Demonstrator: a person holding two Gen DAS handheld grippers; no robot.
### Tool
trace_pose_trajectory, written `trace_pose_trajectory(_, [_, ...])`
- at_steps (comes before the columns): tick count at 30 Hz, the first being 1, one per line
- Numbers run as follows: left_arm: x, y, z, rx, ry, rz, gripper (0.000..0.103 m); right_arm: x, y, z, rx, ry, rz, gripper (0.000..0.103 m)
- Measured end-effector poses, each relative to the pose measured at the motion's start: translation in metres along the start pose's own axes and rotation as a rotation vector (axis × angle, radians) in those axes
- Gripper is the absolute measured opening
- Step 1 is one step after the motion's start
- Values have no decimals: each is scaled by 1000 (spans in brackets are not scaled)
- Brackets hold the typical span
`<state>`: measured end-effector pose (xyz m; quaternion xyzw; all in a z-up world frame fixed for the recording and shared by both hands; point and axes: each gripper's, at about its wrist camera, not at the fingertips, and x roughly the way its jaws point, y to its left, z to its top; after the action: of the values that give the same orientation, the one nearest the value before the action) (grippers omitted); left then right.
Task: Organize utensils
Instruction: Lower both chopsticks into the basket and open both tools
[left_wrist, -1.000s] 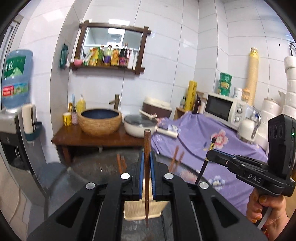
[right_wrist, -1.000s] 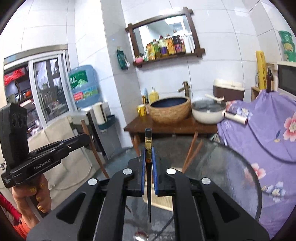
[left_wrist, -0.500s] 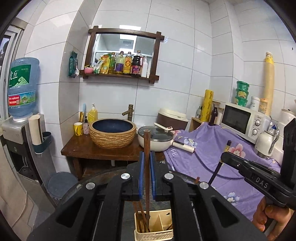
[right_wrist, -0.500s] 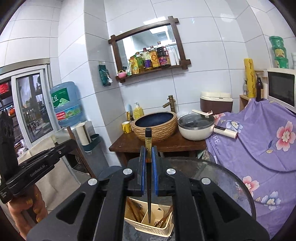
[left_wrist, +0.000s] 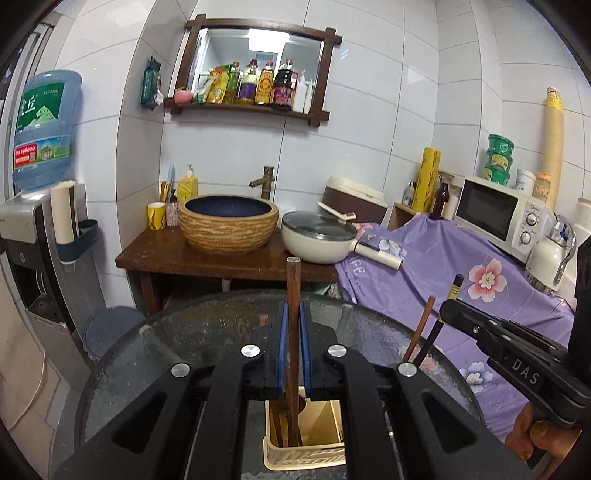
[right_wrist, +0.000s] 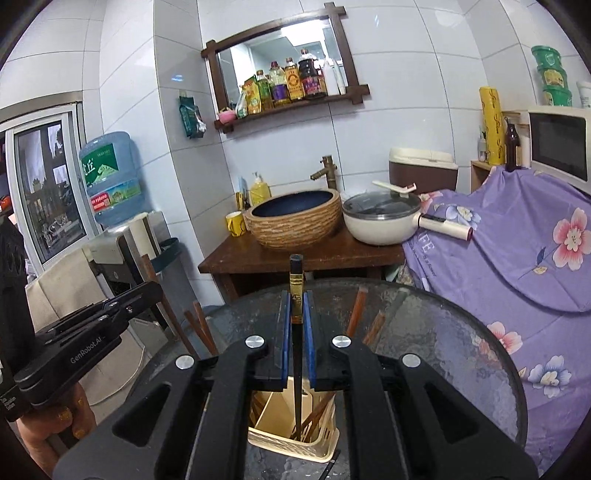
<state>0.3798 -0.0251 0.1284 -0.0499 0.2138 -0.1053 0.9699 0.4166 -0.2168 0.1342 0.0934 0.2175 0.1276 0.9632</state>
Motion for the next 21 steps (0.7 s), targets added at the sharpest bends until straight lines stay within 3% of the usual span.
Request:
trace_pose_trajectory(12, [25, 8, -34, -18, 78, 9, 7, 15, -9, -25, 17, 47, -6, 8])
trace_pose_trajectory(18, [28, 5, -40, -1, 80, 15, 7, 16, -11, -30, -2, 34, -36, 8])
trace_pose_trajectory(20, [28, 5, -40, -8, 79, 8, 7, 15, -11, -30, -1, 30, -44, 8])
trace_pose_trajectory(21, [27, 5, -40, -11, 82, 1, 13, 16, -11, -31, 1, 32, -46, 8])
